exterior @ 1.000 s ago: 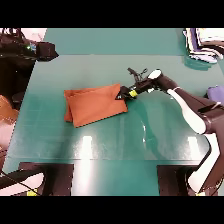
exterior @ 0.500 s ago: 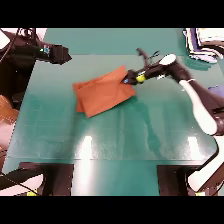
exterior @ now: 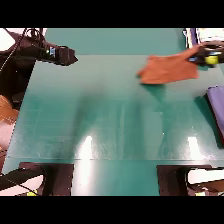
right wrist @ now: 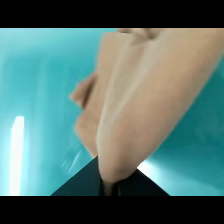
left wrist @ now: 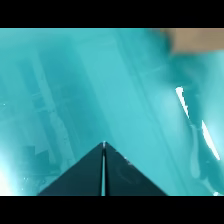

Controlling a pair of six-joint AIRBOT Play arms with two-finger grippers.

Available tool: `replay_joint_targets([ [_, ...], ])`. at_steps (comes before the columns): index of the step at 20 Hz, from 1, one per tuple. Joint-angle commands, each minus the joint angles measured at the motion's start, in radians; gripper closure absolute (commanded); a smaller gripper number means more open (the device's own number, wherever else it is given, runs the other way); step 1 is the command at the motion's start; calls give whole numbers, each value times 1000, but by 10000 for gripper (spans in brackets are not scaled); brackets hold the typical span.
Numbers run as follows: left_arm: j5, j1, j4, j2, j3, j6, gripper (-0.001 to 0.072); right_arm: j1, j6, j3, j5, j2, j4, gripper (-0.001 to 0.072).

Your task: Fold the shirts.

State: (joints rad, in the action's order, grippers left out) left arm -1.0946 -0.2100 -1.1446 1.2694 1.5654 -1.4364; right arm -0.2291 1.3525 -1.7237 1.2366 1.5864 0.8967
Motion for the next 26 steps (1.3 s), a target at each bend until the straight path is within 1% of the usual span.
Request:
replay_joint_targets([
  [1,13,-1,2,0,0,-4,683,-237,22,-1,7,-59,29,690],
  [5,36,-1,2,0,0,-7,683,-374,40,-1,5,-61,20,690],
  [9,38,-1,2,0,0,-6,682,-420,42,-30,-29,-65,13,690],
  [13,38,-1,1,0,0,-6,683,-440,42,-203,-7,-65,16,690],
  [17,38,-1,1,0,0,-6,683,-470,42,-337,88,-70,40,690],
  [18,36,-1,0,0,0,-5,682,-485,42,-327,110,-85,56,691],
  [21,35,-1,0,0,0,-4,683,-541,42,-196,154,-163,106,690],
  [25,32,-1,0,0,0,-3,682,-677,42,-10,179,-285,141,690],
  [26,31,-1,0,0,0,-3,682,-717,42,35,194,-315,182,690],
])
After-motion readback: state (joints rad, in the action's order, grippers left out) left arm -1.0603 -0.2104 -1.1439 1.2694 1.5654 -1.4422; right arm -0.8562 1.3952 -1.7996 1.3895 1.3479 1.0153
